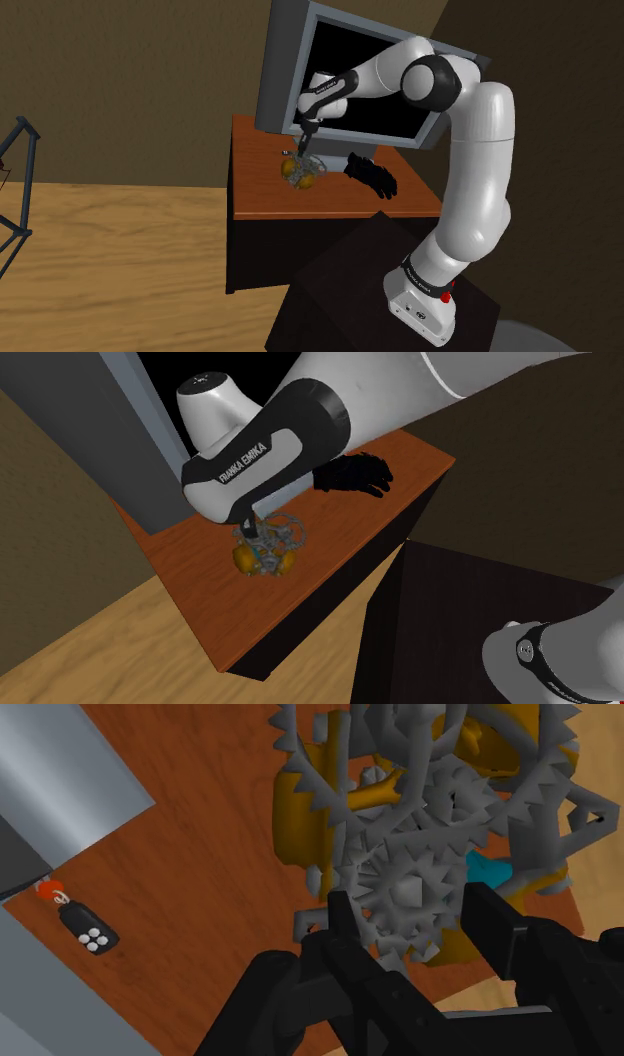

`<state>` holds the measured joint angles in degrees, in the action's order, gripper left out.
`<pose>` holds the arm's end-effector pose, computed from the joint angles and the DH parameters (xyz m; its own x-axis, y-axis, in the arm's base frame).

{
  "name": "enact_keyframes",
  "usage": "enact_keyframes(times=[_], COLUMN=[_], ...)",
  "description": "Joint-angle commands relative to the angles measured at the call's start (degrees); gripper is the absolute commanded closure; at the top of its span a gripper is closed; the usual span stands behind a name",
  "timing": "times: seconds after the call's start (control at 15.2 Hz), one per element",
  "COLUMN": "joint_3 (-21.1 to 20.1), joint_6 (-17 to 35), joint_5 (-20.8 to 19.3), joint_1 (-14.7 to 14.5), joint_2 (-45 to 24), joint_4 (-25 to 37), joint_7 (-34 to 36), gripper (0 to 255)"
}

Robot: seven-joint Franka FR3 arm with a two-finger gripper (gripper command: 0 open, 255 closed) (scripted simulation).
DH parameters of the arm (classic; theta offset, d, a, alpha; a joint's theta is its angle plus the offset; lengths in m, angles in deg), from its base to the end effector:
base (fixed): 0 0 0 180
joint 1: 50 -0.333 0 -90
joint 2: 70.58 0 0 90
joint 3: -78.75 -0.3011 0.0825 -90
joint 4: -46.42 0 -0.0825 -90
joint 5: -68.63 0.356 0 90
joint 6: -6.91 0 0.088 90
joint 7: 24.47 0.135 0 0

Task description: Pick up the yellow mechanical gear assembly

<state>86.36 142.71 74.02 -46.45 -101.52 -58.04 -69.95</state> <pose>0.6133 -0.1139 0.2215 0.8519 0.5236 0.0080 0.5235 -0.8519 0.0106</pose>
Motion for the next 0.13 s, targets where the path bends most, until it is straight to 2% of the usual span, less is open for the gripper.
enact_keyframes(times=[0.0, 0.07], joint_3=[0.1, 0.1], joint_6=[-0.6, -0.6], joint_5=[-0.1, -0.1], joint_1=[-0.1, -0.1], joint_2=[0.7, 0.7], joint_4=[0.0, 0.0], joint_7=[0.1, 0.1], gripper=[255, 255])
